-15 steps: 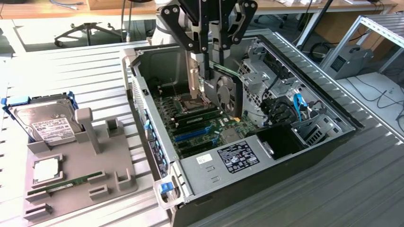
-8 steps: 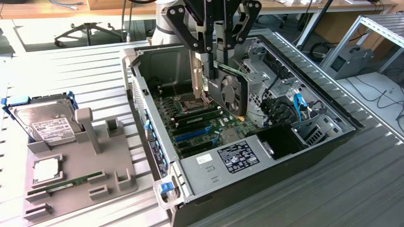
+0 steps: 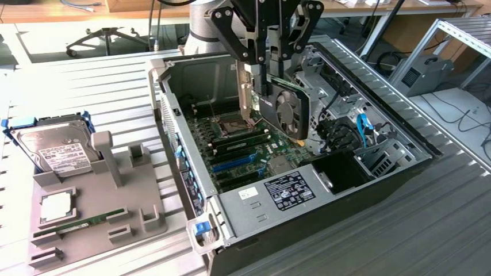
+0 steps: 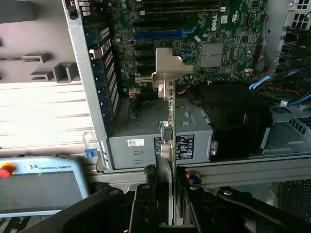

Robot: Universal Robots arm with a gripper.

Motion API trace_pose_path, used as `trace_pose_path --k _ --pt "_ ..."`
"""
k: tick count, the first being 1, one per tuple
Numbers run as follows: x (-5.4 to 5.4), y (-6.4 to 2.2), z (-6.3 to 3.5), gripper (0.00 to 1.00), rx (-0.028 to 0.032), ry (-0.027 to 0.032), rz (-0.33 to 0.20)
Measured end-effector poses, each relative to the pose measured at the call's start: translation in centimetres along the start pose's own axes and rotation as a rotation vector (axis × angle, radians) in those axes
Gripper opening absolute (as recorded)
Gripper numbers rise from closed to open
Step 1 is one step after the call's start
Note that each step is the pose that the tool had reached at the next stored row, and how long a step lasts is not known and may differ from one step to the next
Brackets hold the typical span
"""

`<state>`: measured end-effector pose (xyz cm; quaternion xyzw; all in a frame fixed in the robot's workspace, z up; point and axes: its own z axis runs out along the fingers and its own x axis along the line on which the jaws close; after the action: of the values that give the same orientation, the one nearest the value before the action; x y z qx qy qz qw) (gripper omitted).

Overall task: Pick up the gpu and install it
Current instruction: 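Pick up the gpu and move the gpu toward the slot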

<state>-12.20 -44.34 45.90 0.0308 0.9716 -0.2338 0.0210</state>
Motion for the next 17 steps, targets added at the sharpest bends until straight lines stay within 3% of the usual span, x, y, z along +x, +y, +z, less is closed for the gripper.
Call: trace_pose_path --k 17 --pt "-2.1 0.29 0.19 0.26 0.0231 -0.0016 -0.001"
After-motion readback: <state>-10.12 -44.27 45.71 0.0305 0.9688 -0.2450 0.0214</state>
